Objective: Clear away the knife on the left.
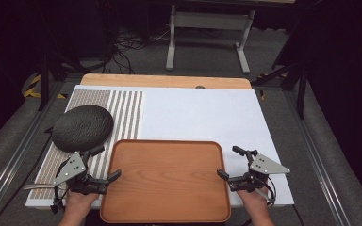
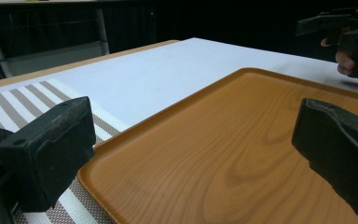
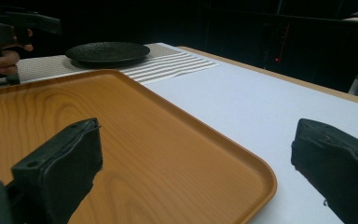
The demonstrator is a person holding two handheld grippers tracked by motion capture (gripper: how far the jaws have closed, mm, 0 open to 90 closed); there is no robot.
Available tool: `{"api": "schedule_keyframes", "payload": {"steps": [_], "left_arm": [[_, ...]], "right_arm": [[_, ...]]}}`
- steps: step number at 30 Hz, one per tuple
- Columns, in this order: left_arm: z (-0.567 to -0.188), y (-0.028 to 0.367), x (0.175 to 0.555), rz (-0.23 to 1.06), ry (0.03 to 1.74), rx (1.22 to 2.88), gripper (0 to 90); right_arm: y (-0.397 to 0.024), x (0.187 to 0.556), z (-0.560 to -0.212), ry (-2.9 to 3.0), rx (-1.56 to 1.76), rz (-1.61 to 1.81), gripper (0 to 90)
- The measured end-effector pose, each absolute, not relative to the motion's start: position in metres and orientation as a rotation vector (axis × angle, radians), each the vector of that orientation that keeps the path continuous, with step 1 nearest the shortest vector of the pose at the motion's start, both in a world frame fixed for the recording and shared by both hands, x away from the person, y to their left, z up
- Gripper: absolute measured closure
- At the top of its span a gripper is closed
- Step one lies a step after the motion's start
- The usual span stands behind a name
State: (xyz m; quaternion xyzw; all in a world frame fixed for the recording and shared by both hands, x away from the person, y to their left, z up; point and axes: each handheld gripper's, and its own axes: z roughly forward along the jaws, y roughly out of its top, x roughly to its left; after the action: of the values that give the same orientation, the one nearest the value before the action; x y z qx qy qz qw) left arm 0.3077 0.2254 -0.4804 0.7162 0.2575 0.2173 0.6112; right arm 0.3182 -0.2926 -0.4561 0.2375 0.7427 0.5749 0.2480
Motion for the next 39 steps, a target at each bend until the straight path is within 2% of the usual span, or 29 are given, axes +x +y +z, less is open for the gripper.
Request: {"api": "schedule_keyframes", "payload": {"steps": [18, 27, 39], "left_arm": [[-0.460, 0.233, 0.302, 0.435, 0.546, 1.689, 0.9], [-0.450, 0.229, 0.302, 0.447, 0.495, 1.789, 2.1], [-0.429, 0.242, 0.309, 0.376, 0.424, 1.939, 6.9]], "right_arm": [[-0.294, 0.318, -0.455, 2.016, 0.646, 1.572, 2.5], [-0.293, 0.319, -0.455, 2.021, 0.644, 1.574, 2.7], [-0.294, 0.318, -0.455, 2.020, 0.643, 1.575, 3.0]]}}
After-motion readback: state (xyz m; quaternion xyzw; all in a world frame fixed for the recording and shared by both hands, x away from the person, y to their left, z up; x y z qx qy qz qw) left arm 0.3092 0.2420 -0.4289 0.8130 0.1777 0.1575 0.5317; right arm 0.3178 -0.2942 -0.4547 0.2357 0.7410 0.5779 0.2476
